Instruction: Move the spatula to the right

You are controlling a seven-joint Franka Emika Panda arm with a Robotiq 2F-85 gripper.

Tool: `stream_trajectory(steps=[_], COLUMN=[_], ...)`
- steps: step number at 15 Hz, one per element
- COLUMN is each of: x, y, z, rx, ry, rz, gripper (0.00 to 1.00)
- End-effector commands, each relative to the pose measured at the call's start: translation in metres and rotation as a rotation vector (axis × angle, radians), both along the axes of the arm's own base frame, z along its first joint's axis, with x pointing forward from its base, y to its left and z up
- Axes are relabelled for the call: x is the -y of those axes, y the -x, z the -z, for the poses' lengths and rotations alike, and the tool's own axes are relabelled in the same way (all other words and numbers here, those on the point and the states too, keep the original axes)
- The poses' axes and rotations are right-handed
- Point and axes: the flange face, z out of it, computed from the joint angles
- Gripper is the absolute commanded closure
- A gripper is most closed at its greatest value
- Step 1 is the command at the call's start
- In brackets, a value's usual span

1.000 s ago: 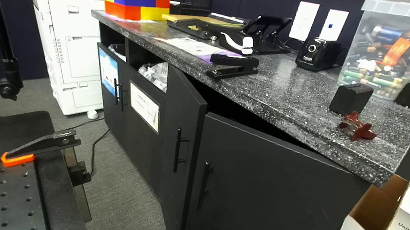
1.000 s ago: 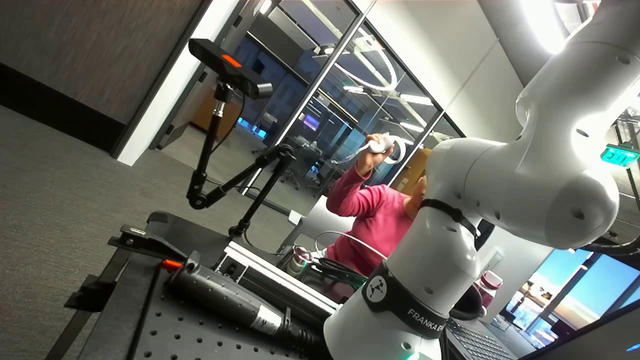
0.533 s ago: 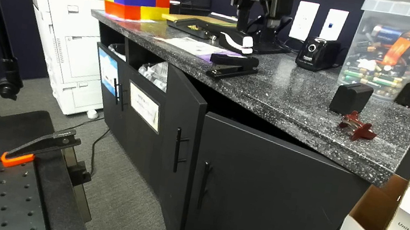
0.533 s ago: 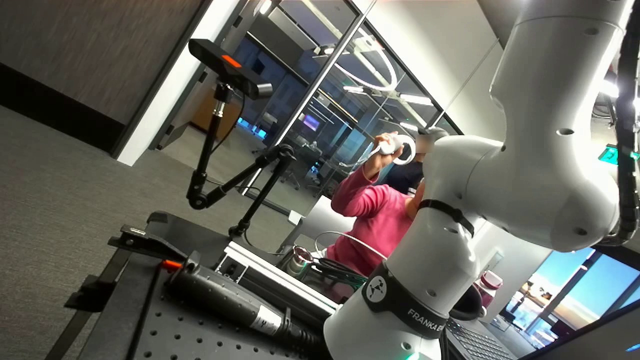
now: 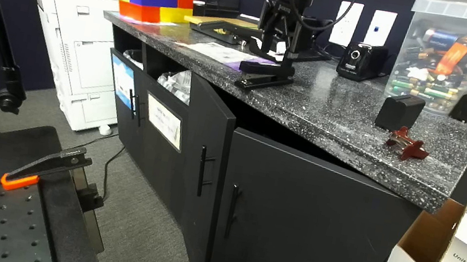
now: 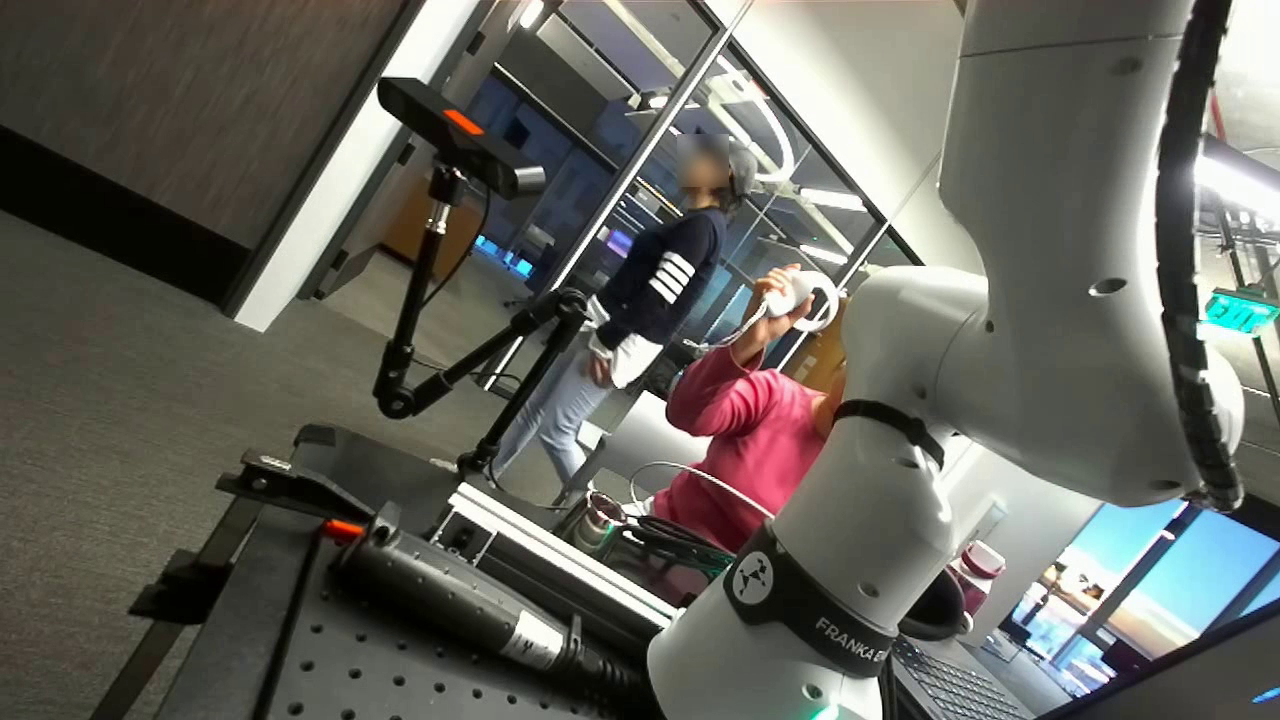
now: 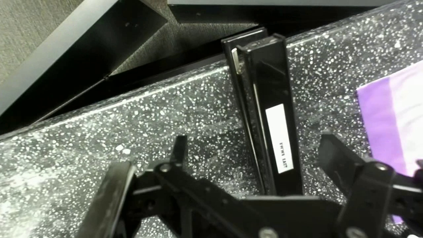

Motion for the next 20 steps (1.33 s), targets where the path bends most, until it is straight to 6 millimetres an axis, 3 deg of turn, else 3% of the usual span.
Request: stream_trajectory(steps=[1, 5, 6, 7, 15, 16, 20], x=[-0.009, -0.016, -0.015, -0.016, -0.020, -0.020, -0.020], y=[-0.025, -0.035, -0.036, -0.038, -0.043, -0.043, -0.039], z=[0.009, 0.025, 0.030, 0.034, 0.033, 0.032, 0.015], rx=[-0.045, -0.096, -0.109, -0.120, -0.162, -0.169, -0.212], ry=[-0.031, -0.042, -0.045, -0.044, -0.011, -0.007, 0.008], rz=[-0.022, -0.024, -0.025, -0.024, -0.019, -0.019, -0.034], gripper=[0.00, 0.00, 0.08, 0.26, 0.86, 0.90, 0.91])
